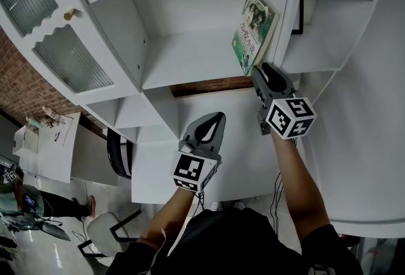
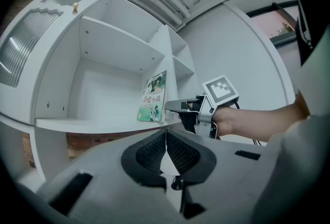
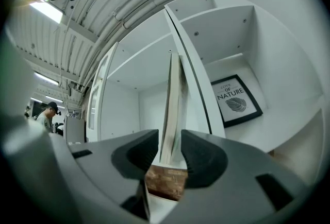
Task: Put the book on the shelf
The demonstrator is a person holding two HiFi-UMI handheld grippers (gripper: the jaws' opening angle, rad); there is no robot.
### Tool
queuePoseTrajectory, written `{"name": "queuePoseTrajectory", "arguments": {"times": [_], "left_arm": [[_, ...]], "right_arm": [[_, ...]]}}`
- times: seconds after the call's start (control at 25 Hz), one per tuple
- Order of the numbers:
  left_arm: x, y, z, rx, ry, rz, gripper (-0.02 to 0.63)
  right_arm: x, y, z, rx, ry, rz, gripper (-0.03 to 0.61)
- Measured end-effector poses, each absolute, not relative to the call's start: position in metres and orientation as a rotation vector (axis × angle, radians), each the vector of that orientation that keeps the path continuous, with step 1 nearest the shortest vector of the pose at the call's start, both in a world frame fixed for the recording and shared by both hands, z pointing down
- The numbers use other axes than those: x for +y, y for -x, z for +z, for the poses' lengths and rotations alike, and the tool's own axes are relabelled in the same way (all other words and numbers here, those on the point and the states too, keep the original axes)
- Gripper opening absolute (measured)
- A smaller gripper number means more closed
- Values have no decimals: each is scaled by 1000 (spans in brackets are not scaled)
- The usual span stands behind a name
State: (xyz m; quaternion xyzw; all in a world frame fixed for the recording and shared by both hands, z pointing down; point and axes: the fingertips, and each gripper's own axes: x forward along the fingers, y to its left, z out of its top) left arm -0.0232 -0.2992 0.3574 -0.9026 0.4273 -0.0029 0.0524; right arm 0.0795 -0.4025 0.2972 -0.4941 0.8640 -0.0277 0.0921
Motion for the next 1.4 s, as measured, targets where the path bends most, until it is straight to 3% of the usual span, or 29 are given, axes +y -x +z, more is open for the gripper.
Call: {"name": "queuePoseTrajectory", "arguments": {"times": [0.4,0.72,1.4], "left_arm": [[-291,23,360,1315,2742,-19,20],[-284,20,375,1327,2761,-35,20],[-263,37,430,1517,2812,-38,20]], "right_arm": [[-382,-87,322,2570,1480,-133,113],[-359,-91,341,2604,1437,-128,51],[-292,-77,424,2747,1285,-239,46]]}}
